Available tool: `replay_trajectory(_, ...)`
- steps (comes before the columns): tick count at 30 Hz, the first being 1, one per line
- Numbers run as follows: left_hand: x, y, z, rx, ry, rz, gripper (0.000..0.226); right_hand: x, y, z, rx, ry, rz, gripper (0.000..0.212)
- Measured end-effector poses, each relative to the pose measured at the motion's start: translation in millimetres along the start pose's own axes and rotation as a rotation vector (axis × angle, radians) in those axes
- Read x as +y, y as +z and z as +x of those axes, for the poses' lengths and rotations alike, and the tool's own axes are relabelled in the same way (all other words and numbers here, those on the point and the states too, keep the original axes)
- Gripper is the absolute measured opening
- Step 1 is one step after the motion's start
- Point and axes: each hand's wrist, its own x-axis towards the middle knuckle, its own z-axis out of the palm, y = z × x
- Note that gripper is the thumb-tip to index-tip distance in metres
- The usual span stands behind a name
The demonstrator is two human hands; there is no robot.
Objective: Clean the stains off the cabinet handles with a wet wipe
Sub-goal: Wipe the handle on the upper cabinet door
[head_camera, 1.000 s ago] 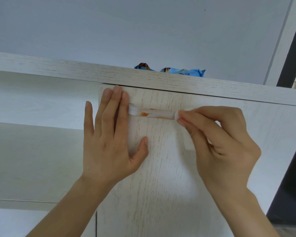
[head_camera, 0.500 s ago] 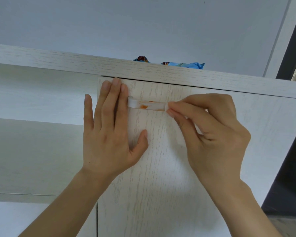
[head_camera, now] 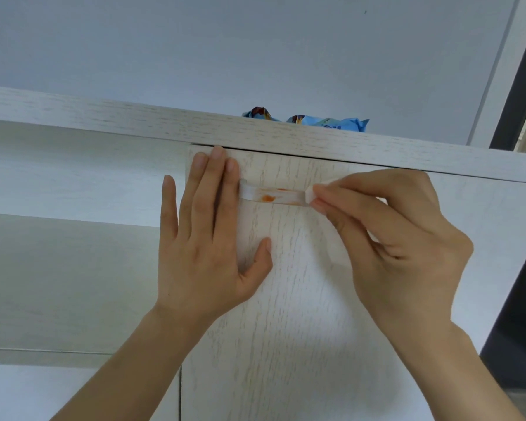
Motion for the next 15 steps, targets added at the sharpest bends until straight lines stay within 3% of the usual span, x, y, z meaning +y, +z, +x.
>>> replay_trajectory(15,0.3,-1.0,0.1,0.007,-0.01,0.026,0.078,10.0,2.7,2.2,-0.069,-0.087,0.068,0.01)
